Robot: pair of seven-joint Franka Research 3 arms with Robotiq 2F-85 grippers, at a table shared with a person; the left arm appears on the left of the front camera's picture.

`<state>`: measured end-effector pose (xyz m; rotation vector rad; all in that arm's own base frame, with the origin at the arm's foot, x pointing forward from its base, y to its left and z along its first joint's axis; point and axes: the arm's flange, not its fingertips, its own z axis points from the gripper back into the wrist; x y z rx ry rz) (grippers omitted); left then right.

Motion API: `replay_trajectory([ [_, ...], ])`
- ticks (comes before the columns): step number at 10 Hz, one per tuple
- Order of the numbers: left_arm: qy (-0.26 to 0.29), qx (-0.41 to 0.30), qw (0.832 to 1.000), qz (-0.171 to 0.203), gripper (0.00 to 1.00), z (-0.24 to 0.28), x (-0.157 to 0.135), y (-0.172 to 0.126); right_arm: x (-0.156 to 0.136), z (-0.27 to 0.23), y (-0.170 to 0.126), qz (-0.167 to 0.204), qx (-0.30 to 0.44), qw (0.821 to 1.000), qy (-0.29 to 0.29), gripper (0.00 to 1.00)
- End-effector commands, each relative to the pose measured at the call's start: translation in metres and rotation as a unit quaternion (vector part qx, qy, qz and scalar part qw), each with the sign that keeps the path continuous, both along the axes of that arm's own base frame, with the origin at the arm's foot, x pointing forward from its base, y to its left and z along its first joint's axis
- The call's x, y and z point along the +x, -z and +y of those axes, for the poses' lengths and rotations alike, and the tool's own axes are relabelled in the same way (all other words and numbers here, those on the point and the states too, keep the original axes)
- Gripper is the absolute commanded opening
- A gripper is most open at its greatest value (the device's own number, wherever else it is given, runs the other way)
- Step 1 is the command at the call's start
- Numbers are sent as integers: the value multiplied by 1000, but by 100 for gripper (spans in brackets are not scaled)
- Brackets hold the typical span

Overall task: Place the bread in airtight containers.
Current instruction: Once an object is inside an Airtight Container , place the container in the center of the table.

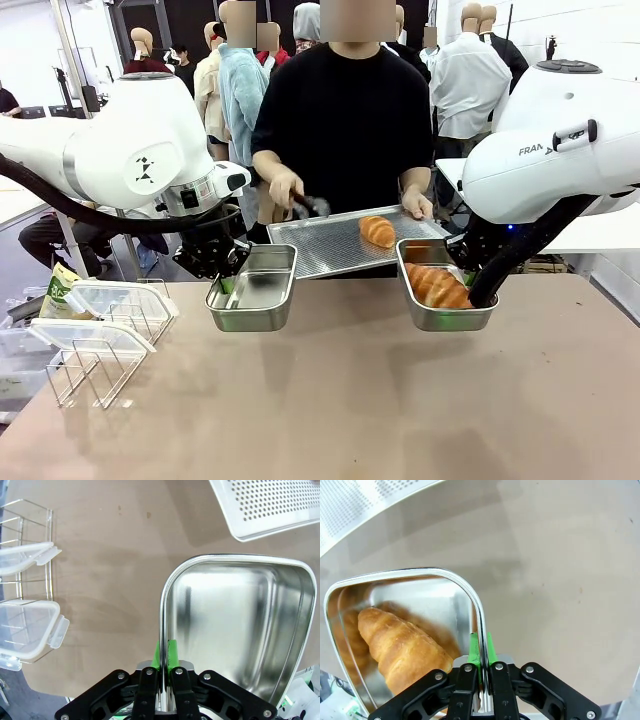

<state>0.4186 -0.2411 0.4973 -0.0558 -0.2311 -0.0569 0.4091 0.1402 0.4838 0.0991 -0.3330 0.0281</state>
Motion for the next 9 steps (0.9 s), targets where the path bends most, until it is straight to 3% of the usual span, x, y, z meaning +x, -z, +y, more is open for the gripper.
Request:
replay_trajectory([
  [1, -1, -2, 1000, -3, 0, 1, 1, -4, -1, 1, -2, -2, 3, 1000, 3, 0],
  [9, -1, -2, 1000, -3, 0, 1, 1, -4, -1, 1, -2, -2, 3, 1000, 3, 0],
])
